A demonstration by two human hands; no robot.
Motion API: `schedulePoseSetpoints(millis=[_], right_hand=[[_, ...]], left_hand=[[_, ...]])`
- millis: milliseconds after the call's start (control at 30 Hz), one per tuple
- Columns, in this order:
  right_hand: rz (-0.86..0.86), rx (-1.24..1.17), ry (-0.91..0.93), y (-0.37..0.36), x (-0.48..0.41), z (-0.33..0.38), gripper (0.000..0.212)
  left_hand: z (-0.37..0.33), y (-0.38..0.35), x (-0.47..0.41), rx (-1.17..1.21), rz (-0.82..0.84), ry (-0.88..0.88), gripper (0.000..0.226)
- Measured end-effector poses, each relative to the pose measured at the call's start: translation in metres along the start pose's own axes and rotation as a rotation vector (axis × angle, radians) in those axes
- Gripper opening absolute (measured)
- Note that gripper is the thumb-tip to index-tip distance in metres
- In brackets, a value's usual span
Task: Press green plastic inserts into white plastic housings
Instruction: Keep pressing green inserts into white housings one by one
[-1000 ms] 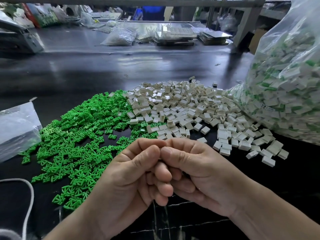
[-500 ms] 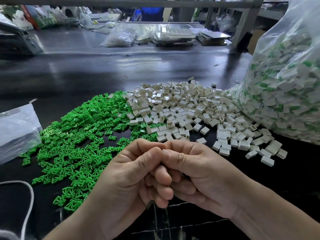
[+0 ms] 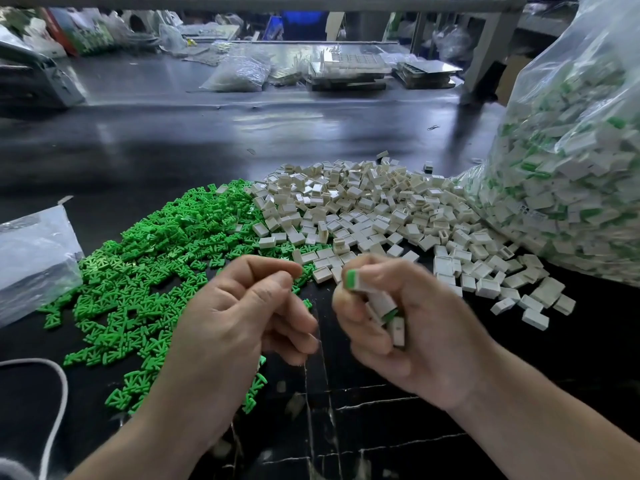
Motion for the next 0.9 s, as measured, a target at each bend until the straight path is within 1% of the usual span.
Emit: schedulePoseSetpoints(millis=[33, 100, 167, 200, 233, 300, 333, 400, 467, 500, 533, 633, 667, 733, 800, 900], right_hand=[[0.055, -0.124, 0.033, 0.0, 0.0, 0.007, 0.007], [0.117, -0.309, 0.073, 0.003, 0.0, 0.02, 0.011], [0.062, -0.292, 0.087, 0.011, -0.001, 0.023, 0.016], [0.001, -0.219, 0.078, 0.015, -0.002, 0.022, 0.016], [-0.083, -0.109, 0.062, 0.021, -0.003, 0.019, 0.014], [-0.281, 0.196, 0.053, 0.034, -0.002, 0.016, 0.006], [-0.369, 0.367, 0.055, 0.04, 0.0, 0.016, 0.008], [-0.494, 0.785, 0.095, 0.046, 0.005, 0.023, 0.014], [-0.563, 1.303, 0.167, 0.047, 0.005, 0.03, 0.03], [-0.576, 1.5, 0.172, 0.045, 0.004, 0.031, 0.038], [-0.579, 1.63, 0.163, 0.044, 0.002, 0.03, 0.044], [-0.564, 1.917, 0.137, 0.045, -0.008, 0.022, 0.057], [-0.567, 1.985, 0.126, 0.046, -0.011, 0.021, 0.061], [-0.614, 2.038, 0.098, 0.05, -0.013, 0.024, 0.064], [-0.643, 2.045, 0.085, 0.052, -0.013, 0.027, 0.055], [-0.611, 2.041, 0.115, 0.05, -0.011, 0.025, 0.035]], left_hand=[[-0.002, 0.01, -0.002, -0.106, -0.068, -0.046, 0.011], [-0.006, 0.025, -0.005, -0.375, -0.177, -0.147, 0.017], [-0.01, 0.024, -0.004, -0.754, -0.187, -0.289, 0.013], [-0.01, 0.018, -0.003, -0.954, -0.156, -0.351, 0.019], [-0.006, 0.011, -0.002, -1.119, -0.111, -0.401, 0.033], [0.001, 0.0, -0.003, -1.332, -0.043, -0.452, 0.05], [0.003, -0.005, -0.004, -1.421, -0.018, -0.472, 0.053], [0.007, -0.01, -0.007, -1.554, 0.017, -0.506, 0.05], [0.009, -0.011, -0.009, -1.608, 0.022, -0.534, 0.04], [0.011, -0.01, -0.009, -1.606, 0.023, -0.539, 0.035], [0.012, -0.01, -0.009, -1.593, 0.026, -0.547, 0.029], [0.012, -0.011, -0.008, -1.544, 0.032, -0.565, 0.016], [0.011, -0.012, -0.008, -1.532, 0.033, -0.577, 0.013], [0.009, -0.013, -0.008, -1.509, 0.031, -0.595, 0.01], [0.008, -0.014, -0.008, -1.496, 0.03, -0.602, 0.009], [0.007, -0.016, -0.007, -1.485, 0.041, -0.616, 0.007]])
Point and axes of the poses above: each hand's wrist, its own x-axis away from the middle knuckle, its own y-axis out of the back of the hand, z = x × y, the point moved 7 cm from there along -x, towards the middle knuckle, and after that the axes turned 5 degrees about -z, right-handed, at the moved point
